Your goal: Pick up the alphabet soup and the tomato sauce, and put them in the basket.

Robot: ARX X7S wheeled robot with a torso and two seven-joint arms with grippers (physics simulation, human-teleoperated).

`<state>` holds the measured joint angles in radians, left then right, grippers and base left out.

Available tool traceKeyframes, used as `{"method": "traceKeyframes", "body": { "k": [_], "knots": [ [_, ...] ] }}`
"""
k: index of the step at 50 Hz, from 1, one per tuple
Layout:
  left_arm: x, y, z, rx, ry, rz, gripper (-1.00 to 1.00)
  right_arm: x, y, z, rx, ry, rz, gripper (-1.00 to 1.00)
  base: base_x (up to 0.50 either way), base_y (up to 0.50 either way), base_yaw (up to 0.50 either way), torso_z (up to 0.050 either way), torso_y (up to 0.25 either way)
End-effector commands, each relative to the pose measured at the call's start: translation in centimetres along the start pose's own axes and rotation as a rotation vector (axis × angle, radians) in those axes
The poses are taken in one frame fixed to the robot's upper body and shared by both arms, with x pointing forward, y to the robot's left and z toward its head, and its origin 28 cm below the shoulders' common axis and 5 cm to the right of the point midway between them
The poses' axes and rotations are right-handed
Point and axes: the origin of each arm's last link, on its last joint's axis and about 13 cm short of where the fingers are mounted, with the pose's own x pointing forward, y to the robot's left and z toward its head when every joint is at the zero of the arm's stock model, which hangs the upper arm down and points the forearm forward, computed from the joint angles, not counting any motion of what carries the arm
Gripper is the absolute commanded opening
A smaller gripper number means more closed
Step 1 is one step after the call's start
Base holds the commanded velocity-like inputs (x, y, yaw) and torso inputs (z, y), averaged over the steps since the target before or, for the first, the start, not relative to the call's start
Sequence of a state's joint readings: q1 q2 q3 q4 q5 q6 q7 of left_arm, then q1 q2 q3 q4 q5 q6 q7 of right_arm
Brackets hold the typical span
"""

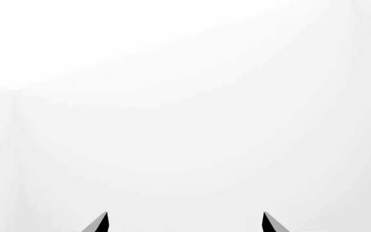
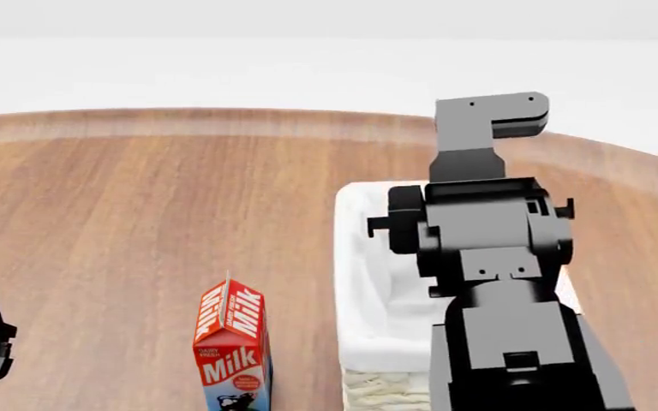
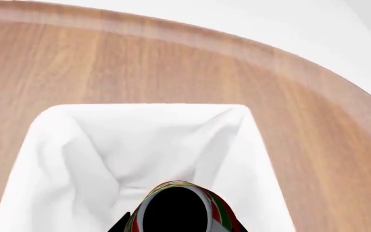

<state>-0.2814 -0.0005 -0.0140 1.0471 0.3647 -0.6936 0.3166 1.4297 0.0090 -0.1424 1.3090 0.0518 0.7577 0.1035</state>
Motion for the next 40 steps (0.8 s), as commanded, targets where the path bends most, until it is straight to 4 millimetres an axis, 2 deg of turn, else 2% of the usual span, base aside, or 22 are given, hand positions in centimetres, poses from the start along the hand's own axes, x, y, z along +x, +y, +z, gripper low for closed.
{"method": "traceKeyframes", "body": {
  "k": [1,19,40],
  "knots": [
    [0.0,0.0,0.0,0.0,0.0,0.003,1.0,0.2,0.1,-0.7,-0.029,0.024,0.023,-1.0,0.0,0.0,0.0,0.0,0.0],
    [0.0,0.0,0.0,0.001,-0.001,0.001,1.0,0.9,0.0,-2.3,-0.037,0.063,0.009,-1.0,0.0,0.0,0.0,0.0,0.0],
    [0.1,0.0,0.1,0.004,0.001,-0.001,1.0,1.1,-0.1,-2.7,-0.036,0.072,-0.005,-1.0,0.0,0.0,0.0,0.0,0.0]
  ]
}}
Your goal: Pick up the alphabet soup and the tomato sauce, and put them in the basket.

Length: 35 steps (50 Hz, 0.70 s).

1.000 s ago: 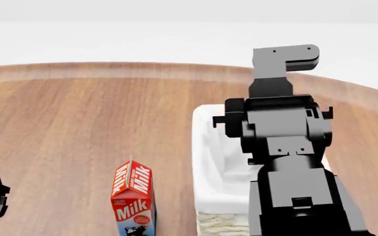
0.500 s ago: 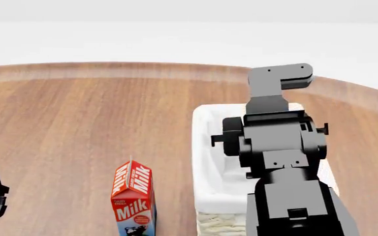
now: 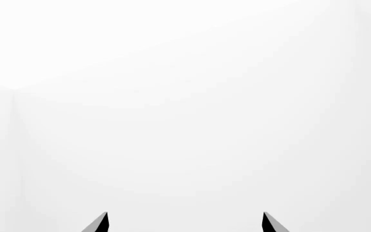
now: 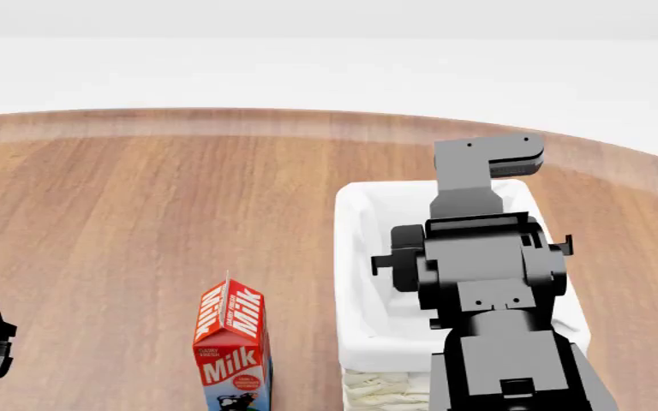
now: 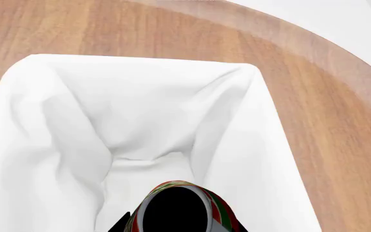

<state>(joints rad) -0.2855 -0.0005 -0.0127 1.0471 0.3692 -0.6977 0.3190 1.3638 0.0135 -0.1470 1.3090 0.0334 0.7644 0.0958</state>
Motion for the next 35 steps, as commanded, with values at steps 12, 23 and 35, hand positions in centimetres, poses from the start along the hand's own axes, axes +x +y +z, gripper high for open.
{"method": "traceKeyframes", "body": {
  "k": [12,23,35],
  "knots": [
    [0.0,0.0,0.0,0.002,0.0,0.001,1.0,0.0,-0.1,-0.1,-0.014,0.006,-0.004,1.0,0.0,0.0,0.0,0.001,0.0],
    [0.0,0.0,0.0,0.0,-0.001,-0.001,1.0,0.0,-0.1,0.8,0.003,-0.075,-0.007,1.0,0.0,0.0,0.0,0.0,0.0],
    [-0.1,0.0,0.0,0.001,0.002,0.001,1.0,-0.9,-0.4,4.5,0.076,-0.38,-0.056,1.0,0.0,0.0,0.0,0.0,0.0]
  ]
}}
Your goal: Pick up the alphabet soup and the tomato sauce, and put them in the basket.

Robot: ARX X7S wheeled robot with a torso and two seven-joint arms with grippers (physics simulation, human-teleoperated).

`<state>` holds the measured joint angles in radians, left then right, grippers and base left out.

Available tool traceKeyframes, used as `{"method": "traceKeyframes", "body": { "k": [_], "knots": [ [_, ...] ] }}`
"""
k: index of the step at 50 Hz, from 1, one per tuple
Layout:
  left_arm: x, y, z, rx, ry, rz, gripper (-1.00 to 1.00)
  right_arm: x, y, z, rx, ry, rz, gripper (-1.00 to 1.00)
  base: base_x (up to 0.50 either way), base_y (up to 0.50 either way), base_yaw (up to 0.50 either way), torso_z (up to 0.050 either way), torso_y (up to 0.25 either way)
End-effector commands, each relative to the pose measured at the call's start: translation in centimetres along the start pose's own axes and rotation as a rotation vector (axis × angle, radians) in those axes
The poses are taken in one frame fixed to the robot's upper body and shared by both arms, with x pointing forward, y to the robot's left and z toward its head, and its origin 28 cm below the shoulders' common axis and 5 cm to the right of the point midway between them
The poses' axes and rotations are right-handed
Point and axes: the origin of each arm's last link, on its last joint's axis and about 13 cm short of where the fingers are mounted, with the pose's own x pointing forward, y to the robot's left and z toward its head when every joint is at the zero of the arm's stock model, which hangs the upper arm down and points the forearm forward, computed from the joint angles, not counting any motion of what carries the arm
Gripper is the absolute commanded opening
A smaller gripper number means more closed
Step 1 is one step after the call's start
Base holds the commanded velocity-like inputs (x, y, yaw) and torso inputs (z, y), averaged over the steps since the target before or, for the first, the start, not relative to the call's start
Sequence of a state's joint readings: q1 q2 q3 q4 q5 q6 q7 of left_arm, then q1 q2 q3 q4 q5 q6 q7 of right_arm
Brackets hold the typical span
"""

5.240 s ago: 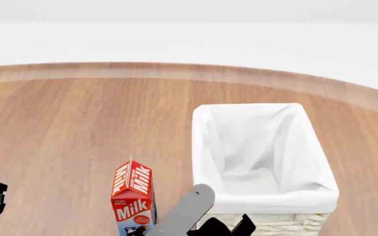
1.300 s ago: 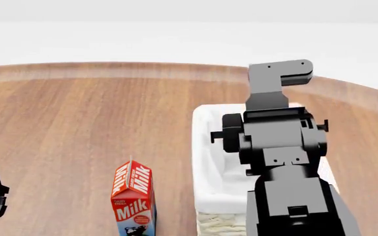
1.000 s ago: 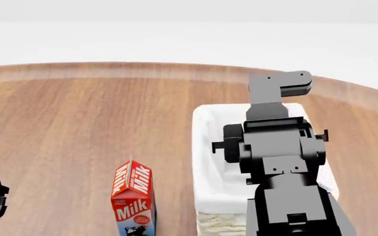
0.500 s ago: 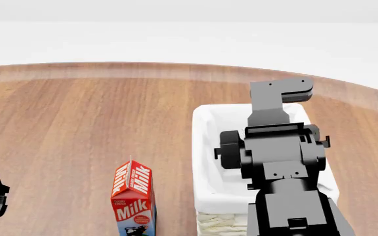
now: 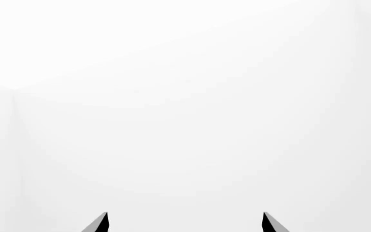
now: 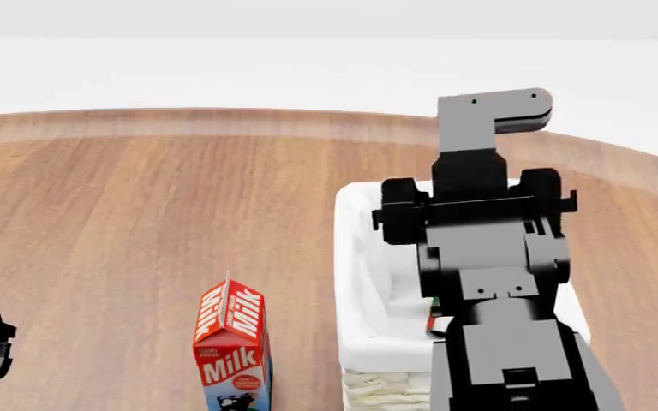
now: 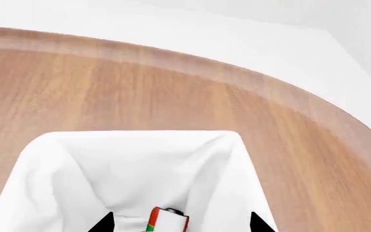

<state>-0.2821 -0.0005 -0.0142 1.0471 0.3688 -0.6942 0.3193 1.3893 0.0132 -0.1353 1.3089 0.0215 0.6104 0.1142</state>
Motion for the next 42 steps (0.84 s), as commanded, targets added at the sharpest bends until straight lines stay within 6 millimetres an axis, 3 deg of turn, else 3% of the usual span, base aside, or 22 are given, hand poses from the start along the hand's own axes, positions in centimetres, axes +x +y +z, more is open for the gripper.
{"method": "traceKeyframes", "body": {
  "k": [1,25,42],
  "knots": [
    [0.0,0.0,0.0,0.0,0.002,0.001,1.0,-0.3,-0.2,3.0,0.056,-0.229,-0.032,1.0,0.0,0.0,0.0,0.0,0.0],
    [-0.1,0.0,0.0,0.0,0.0,0.002,1.0,-1.3,0.0,7.0,0.141,-0.644,-0.166,1.0,0.0,0.0,0.0,0.0,0.0],
    [0.1,0.0,0.1,-0.001,-0.006,0.001,1.0,-5.9,-0.4,9.7,0.274,-0.956,-0.192,1.0,0.0,0.0,0.0,0.0,0.0]
  ]
}}
